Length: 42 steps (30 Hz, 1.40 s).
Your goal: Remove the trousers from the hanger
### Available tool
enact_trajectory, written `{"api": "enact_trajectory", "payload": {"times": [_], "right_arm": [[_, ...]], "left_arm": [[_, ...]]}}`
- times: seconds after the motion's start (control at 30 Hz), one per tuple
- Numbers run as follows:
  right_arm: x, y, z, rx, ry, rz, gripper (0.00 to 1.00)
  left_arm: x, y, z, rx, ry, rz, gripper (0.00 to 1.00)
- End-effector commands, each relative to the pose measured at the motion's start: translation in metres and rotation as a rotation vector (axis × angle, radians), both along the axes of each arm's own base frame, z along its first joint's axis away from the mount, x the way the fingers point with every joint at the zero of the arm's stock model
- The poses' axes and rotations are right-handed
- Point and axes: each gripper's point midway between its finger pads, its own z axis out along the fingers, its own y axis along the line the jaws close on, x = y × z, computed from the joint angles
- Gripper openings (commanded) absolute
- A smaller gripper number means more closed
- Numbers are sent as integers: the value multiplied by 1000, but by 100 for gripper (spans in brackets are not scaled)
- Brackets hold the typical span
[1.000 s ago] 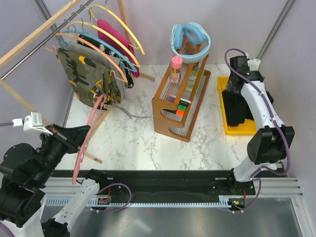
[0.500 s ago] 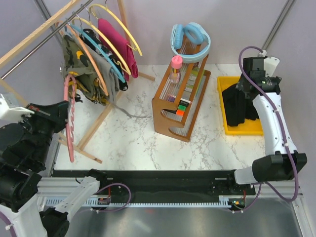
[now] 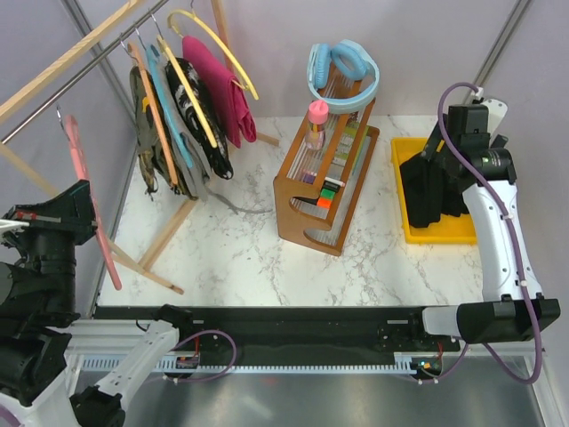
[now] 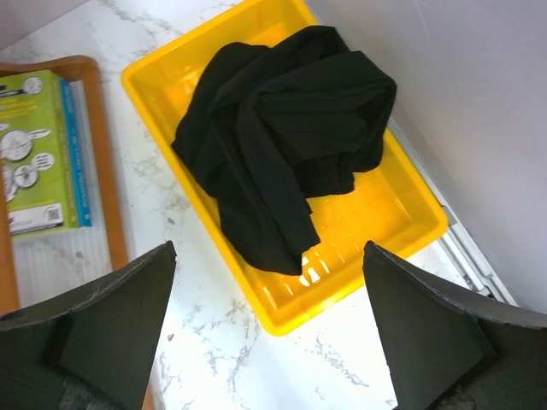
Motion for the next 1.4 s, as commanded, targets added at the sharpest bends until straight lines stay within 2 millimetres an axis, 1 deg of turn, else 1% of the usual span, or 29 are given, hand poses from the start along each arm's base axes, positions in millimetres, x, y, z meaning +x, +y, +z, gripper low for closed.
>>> {"api": "enact_trajectory", "payload": {"times": [0.0,0.1,0.13,0.17,0.23,0.27,0.37,0.4,0.47,0.5,0.57,0.6,0.63,0.67,0.73,0.77,0.83,0.87,0.97,1.1,1.23,1.33,1.37], "right_arm": [[4,22,37,55,-125,130,98],[3,45,49,88,-173,257,98],[-1,51,53,96,-192,291,98],[1,61,59,112,-228,350,98],[-1,72,64,131,-261,404,98],[-1,77,67,136,-270,429,98],[-2,101,70,145,-269,522,98],[-3,104,71,142,-271,531,98],[-3,113,73,144,-271,556,98],[-4,123,74,144,-270,589,98],[-4,136,77,146,-265,626,98],[-8,151,78,150,-264,669,98],[-7,158,80,149,-268,682,98],[-12,174,82,154,-270,727,98],[-13,189,85,159,-279,756,98],[-19,204,87,166,-283,796,98],[-21,218,92,175,-295,819,98],[-25,228,94,170,-298,837,98],[-27,248,98,154,-300,871,98],[-24,260,105,139,-307,887,98],[-19,272,107,141,-306,908,98],[-17,288,110,134,-295,950,98],[-18,296,112,137,-296,974,98]], "left_arm": [[18,7,22,65,-64,74,2],[31,5,21,57,-37,87,2],[40,3,20,61,-18,90,2],[43,3,19,63,-13,93,2],[52,5,20,81,-9,122,2],[54,5,21,90,-10,130,2],[60,8,27,112,-25,161,2],[60,10,31,107,-44,174,2],[63,14,28,113,-27,203,2],[63,17,27,113,-20,220,2],[63,23,24,113,-12,263,2],[62,26,23,115,-11,276,2],[65,26,23,132,-13,283,2],[67,26,22,136,-10,288,2],[67,29,22,139,-1,312,2],[69,29,21,141,5,317,2],[73,32,19,144,24,345,2],[73,35,17,142,33,362,2],[75,42,9,149,68,416,2],[78,45,-6,167,107,447,2],[72,53,-11,174,118,501,2],[67,56,-17,168,125,510,2],[61,57,-18,153,111,506,2]]}}
